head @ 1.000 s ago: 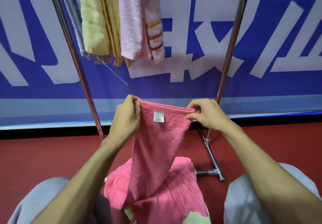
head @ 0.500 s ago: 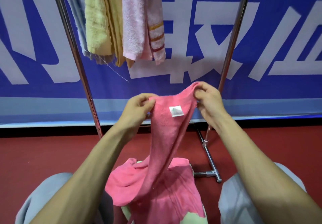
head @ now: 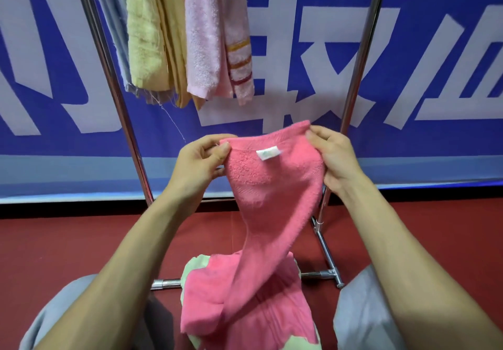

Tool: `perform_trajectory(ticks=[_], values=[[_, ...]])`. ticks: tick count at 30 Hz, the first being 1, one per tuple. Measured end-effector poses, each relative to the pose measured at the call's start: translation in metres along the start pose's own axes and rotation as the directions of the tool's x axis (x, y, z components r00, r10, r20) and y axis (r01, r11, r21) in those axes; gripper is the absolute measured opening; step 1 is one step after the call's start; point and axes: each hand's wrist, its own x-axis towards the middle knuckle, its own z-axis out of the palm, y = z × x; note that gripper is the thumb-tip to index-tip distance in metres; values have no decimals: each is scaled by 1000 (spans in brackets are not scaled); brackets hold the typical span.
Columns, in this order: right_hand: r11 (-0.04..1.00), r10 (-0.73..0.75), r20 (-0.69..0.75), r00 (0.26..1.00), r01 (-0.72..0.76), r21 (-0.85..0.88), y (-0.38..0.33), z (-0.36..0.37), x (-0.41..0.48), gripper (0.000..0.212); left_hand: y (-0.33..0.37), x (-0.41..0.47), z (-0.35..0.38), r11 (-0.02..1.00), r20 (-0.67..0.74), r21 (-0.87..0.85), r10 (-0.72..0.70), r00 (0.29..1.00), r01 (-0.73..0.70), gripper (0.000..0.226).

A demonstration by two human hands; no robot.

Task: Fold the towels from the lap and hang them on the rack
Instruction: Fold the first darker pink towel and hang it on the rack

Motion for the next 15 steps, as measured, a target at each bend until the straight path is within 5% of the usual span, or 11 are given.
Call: perform_trajectory(ticks=[3,8,15], values=[[990,48,-21,999,-50,-128,11,2,-2,13,-9,0,-4,993,-85,109,-35,996,45,18],[925,-99,63,993,115,-362,2,15,-8,10,-3,6,0,982,-130,175,-46,990,69,16],[734,-402,32,915,343,-586,-84,40,22,11,79,58,-2,851,-83,478,290,953,-217,24]])
